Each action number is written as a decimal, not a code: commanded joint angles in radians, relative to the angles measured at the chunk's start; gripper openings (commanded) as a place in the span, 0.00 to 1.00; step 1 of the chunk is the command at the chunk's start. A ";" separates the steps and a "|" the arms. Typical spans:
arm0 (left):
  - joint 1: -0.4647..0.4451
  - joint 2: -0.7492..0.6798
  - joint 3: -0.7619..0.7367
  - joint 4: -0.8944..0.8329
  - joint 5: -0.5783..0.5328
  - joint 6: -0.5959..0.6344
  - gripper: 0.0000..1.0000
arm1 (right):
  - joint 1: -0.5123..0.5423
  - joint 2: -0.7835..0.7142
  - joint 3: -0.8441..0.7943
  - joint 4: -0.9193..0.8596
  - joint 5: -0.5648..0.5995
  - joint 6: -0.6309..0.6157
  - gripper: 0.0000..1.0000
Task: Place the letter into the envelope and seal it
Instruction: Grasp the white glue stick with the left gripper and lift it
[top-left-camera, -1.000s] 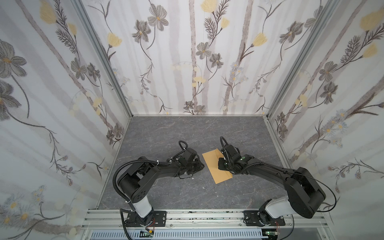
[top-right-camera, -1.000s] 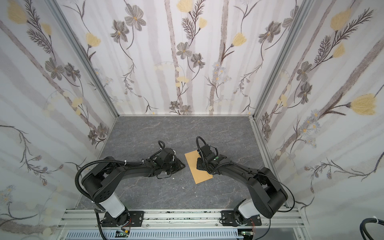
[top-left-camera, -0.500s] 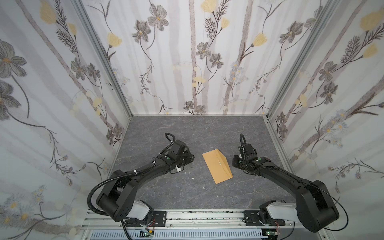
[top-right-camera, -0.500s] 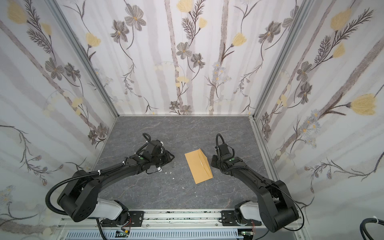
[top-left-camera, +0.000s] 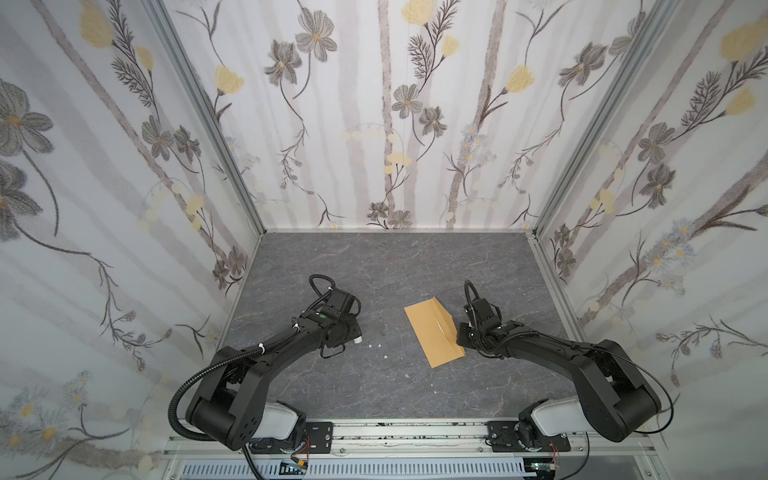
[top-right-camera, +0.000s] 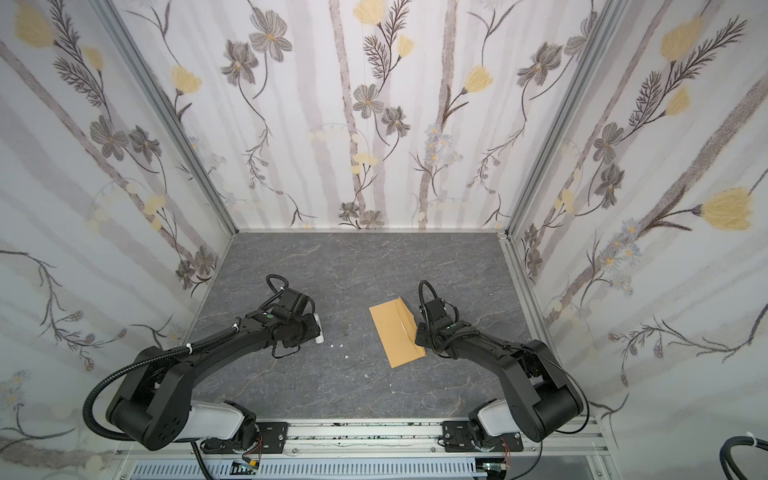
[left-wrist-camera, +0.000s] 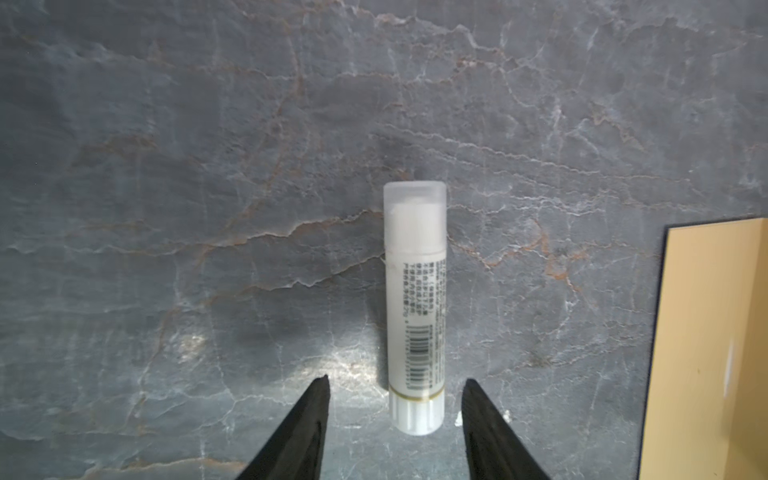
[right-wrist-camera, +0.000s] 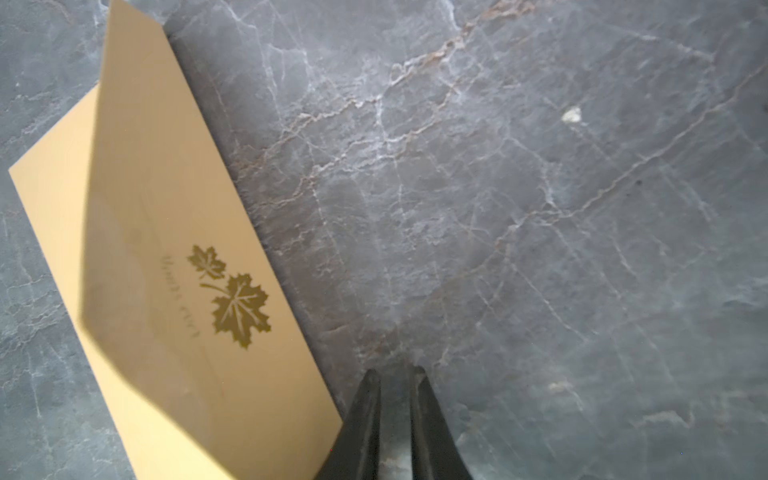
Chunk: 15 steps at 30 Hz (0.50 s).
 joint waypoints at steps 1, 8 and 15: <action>0.002 0.034 0.025 -0.014 -0.032 0.035 0.53 | 0.017 0.008 -0.005 -0.001 -0.022 0.035 0.17; 0.002 0.099 0.071 -0.011 -0.058 0.066 0.51 | 0.041 0.008 -0.006 0.004 -0.042 0.054 0.17; 0.002 0.130 0.088 -0.007 -0.065 0.082 0.48 | 0.046 0.008 -0.003 -0.006 -0.023 0.052 0.18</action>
